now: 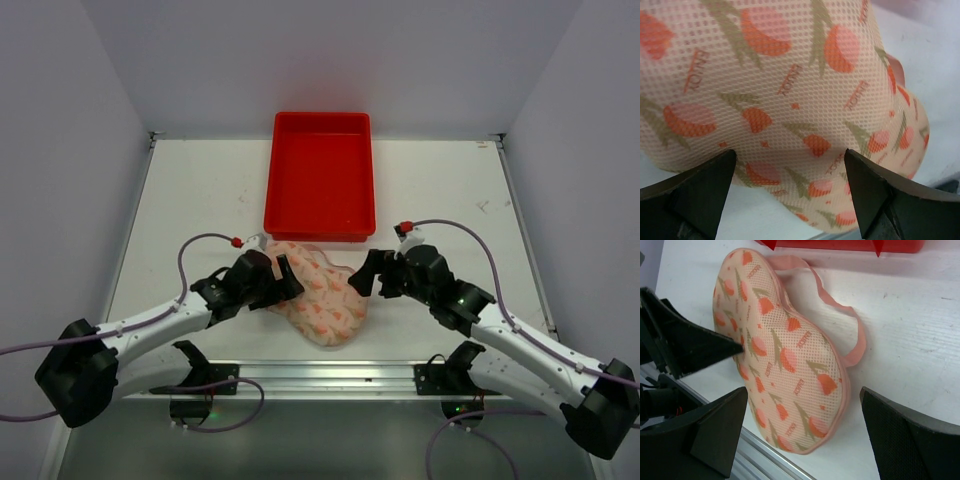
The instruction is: Unzip the laundry bag and remove the bra
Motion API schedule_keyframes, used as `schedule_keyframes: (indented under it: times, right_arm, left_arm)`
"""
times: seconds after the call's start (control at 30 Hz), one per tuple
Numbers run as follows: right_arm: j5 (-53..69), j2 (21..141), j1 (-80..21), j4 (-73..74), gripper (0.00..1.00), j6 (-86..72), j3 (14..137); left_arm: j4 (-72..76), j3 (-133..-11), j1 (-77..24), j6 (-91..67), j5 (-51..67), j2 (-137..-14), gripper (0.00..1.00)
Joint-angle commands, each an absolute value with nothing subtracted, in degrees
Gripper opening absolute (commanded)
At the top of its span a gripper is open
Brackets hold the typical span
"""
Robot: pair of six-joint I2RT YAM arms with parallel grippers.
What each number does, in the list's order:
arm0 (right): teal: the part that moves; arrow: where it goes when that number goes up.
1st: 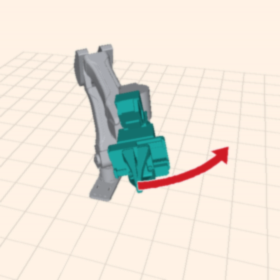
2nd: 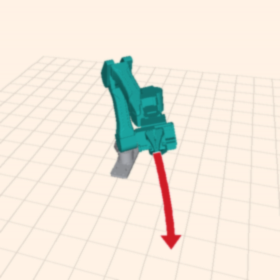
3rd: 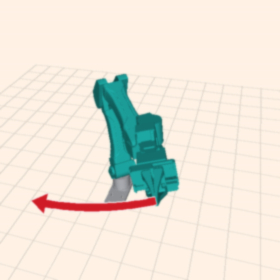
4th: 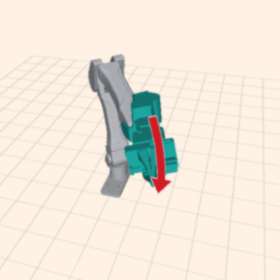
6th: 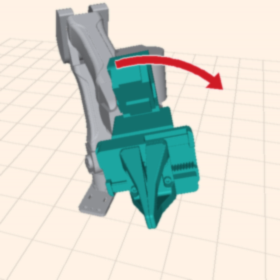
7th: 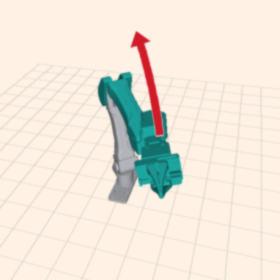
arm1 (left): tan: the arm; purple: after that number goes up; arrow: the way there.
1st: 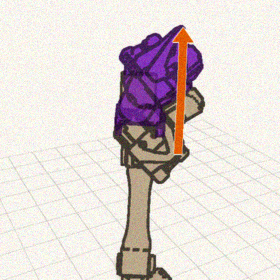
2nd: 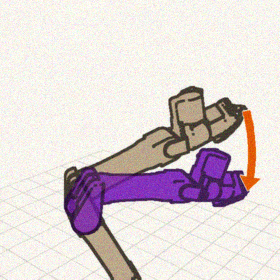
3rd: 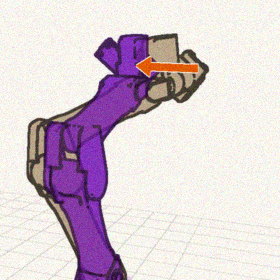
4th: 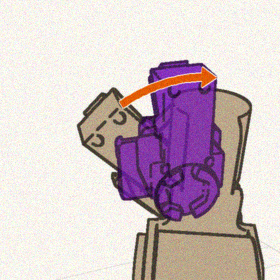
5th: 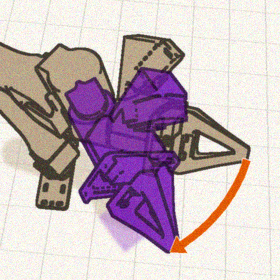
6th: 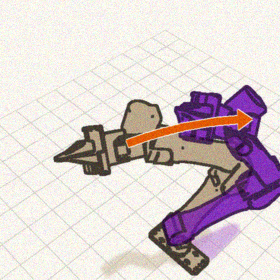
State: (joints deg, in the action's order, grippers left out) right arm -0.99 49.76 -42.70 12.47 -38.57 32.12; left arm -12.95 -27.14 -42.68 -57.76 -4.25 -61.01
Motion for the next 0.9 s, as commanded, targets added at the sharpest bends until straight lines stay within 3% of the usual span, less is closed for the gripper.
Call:
schedule_keyframes:
  times: [0.0,0.13,0.23,0.5,0.7,0.87]
  right_arm:
    - [-1.5,46.07,-42.63,13.18,0.96,-38.67,30.68]
    - [-0.26,45.53,-42.63,12.22,0.95,-39.2,29.09]
    - [1.13,45.79,-42.63,10.73,0.95,-39.55,28.3]
    - [3.16,44.12,-42.71,10.02,0.95,-40.87,26.55]
    - [3.6,43.86,-42.63,10.37,0.95,-40.78,26.98]
    - [4.3,43.16,-42.71,9.58,0.95,-41.04,26.63]
  left_arm:
    - [-14.32,-30.49,-40.7,-55.73,-12.48,-64.33,0.93]
    - [-13.98,-30.85,-38.24,-55.46,-11.35,-66.27,0.93]
    - [-14.32,-31.9,-38.41,-55.55,-8.28,-64.26,0.99]
    - [-18.72,-25.77,-39.2,-59.41,-1.41,-48.36,1.0]
    - [-12.77,-19.52,-40.95,-62.48,4.65,-50.09,1.0]
    - [-5.21,-16.35,-42.62,-65.12,6.15,-53.16,0.92]
